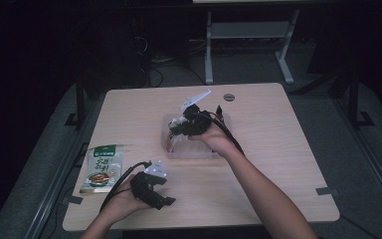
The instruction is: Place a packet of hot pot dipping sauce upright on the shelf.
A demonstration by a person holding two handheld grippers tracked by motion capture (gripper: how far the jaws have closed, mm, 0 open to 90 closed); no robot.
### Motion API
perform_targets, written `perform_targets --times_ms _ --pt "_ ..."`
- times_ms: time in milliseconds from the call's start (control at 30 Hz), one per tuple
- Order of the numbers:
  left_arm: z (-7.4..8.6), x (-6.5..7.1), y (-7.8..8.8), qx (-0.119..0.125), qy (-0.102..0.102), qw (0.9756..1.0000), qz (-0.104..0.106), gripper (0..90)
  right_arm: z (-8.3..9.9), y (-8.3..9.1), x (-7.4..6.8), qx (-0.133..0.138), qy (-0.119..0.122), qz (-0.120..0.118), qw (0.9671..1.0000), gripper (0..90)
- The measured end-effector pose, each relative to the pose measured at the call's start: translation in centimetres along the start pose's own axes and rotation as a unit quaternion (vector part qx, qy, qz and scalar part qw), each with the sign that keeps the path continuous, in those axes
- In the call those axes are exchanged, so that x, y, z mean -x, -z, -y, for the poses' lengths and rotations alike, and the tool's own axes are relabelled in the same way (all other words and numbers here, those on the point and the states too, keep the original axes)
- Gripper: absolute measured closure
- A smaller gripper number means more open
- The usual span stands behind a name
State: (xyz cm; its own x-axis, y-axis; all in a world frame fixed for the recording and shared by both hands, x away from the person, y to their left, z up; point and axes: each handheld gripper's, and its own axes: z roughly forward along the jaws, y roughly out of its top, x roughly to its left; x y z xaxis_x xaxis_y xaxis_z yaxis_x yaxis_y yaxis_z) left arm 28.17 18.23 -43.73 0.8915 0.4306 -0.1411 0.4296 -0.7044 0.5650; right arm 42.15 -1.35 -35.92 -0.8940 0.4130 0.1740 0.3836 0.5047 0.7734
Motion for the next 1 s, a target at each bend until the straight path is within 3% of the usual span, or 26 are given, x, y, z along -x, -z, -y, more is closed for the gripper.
perform_targets --times_ms 200,533,767,1000 --pt "0.0 0.1 0.0 0.001 0.0 1.0 0.0 21.6 -0.1 -0.4 -0.1 0.009 -0.004 -0.002 1.0 85.5" --pt "-0.1 0.0 0.0 -0.007 -0.007 0.9999 -0.001 21.6 0.0 0.6 -0.4 0.02 0.003 0.002 0.9998 69.6" --pt "-0.1 0.1 -0.1 -0.005 -0.006 1.0 0.001 21.6 0.6 1.3 -1.1 0.022 0.011 0.025 0.9994 50.5" --pt "-0.3 0.2 -0.1 0.005 0.0 0.9999 0.009 21.6 2.1 2.4 -2.3 0.031 0.026 0.027 0.9988 46.9"
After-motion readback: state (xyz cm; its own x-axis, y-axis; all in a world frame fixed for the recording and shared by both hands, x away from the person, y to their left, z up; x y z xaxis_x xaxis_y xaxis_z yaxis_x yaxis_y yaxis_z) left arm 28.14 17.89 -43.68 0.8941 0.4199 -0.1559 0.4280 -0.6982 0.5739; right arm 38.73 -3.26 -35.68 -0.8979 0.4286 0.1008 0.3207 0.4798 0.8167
